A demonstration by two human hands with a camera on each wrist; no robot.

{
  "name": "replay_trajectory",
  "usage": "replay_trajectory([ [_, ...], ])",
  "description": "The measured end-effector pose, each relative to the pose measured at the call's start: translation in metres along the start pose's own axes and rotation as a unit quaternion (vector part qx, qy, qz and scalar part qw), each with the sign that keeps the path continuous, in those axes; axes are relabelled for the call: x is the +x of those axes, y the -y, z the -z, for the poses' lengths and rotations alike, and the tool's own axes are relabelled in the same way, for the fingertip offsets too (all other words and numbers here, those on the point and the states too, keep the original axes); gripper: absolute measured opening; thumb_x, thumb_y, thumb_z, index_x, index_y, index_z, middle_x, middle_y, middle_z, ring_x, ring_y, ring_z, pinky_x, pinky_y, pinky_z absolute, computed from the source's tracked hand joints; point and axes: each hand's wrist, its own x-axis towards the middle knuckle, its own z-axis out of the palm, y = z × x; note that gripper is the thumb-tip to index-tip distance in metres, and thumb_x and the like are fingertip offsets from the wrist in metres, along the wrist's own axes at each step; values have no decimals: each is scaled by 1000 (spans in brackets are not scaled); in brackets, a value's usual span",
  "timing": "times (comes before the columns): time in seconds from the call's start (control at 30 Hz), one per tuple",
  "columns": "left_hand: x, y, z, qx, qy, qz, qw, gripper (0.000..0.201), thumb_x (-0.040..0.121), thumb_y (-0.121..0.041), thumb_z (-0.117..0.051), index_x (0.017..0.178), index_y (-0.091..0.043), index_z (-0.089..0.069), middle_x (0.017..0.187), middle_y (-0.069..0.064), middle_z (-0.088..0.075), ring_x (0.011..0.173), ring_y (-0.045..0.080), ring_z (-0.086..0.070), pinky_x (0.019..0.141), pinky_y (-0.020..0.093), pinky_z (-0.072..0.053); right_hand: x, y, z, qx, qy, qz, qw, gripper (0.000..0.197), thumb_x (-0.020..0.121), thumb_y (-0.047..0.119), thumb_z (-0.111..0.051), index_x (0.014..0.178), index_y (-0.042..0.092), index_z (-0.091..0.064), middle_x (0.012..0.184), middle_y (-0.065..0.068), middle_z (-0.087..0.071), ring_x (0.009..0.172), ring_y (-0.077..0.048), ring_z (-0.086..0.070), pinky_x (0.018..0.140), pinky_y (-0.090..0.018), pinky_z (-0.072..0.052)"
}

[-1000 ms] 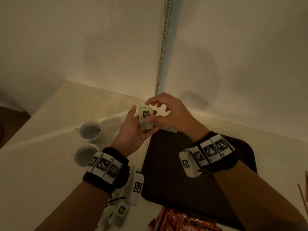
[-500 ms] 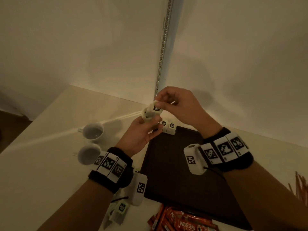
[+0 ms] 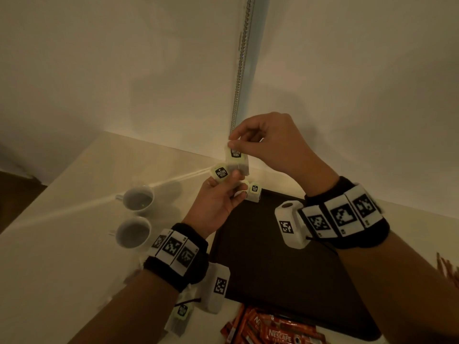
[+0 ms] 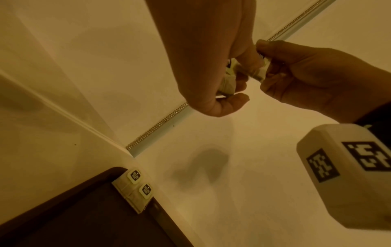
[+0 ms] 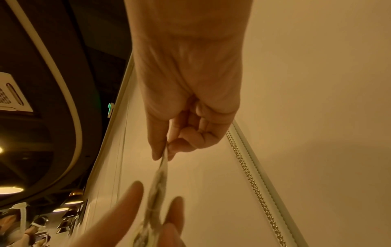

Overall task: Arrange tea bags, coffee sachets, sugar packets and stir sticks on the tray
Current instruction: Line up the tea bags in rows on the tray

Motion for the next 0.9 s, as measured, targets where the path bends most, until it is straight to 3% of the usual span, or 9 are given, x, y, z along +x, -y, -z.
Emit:
replay_trajectory([
  [0.13,1,1,1,12,-6,8,1000,11,77,-23,-60,79,-19,-71,75,-5,-68,71,9,-64,64,21,-54,-1,-2,1,4,3,-6,1000,9,75,25,-78,82,20,-74,70,1,-69,60,0,-58,61,-7,-44],
  [0.27,5,-2,15,-9,-59,40,997,25,87,-27,-57,108,-12,-57,91,3,-68,86,19,-70,67,27,-56,-6,-13,9,9,1,-30,1000,10,76,24,-76,85,19,-74,69,12,-65,59,7,-56,61,-5,-42],
  [0.37,7,-7,31,-44,-111,48,992,27,96,-20,-46,120,-8,-51,95,10,-69,89,25,-70,68,30,-58,-15,-45,9,-8,29,-88,996,11,79,14,-74,89,15,-72,70,9,-63,57,9,-55,54,-5,-42],
  [0.5,11,-11,43,37,-140,18,989,19,98,-12,-46,110,-8,-60,97,10,-71,94,25,-69,68,27,-56,-37,-109,-9,-68,108,-183,975,13,83,10,-69,96,12,-70,85,1,-67,72,-4,-61,59,-7,-45],
  [0.57,14,-11,45,60,-144,16,988,20,97,-10,-48,111,-7,-62,97,9,-72,92,22,-70,68,26,-56,-48,-139,-23,-78,137,-232,960,15,84,10,-67,99,10,-69,100,-7,-69,85,-15,-62,69,-16,-50],
  [0.63,16,-11,46,67,-148,18,987,21,97,-10,-48,111,-6,-62,97,9,-72,90,22,-70,67,25,-56,-56,-162,-36,-95,165,-270,944,18,85,12,-66,103,9,-68,109,-8,-67,90,-16,-61,77,-25,-51],
  [0.7,17,-10,48,68,-155,21,985,20,97,-9,-47,110,-6,-62,96,9,-72,86,22,-70,65,24,-56,-62,-179,-47,-98,183,-295,933,18,87,13,-65,104,9,-67,110,-7,-66,89,-11,-58,76,-21,-49],
  [0.8,17,-9,50,71,-163,24,984,19,98,-10,-45,108,-7,-61,94,9,-71,77,20,-69,56,19,-53,-64,-199,-54,-108,155,-309,932,17,86,13,-66,102,9,-68,108,-8,-67,90,-10,-57,80,-20,-44],
  [0.9,18,-9,53,73,-170,25,982,21,100,-15,-41,108,-9,-59,95,10,-70,81,23,-68,54,19,-52,-59,-214,-55,-131,104,-313,935,11,83,11,-69,94,7,-70,104,-8,-69,96,-16,-62,81,-21,-43],
])
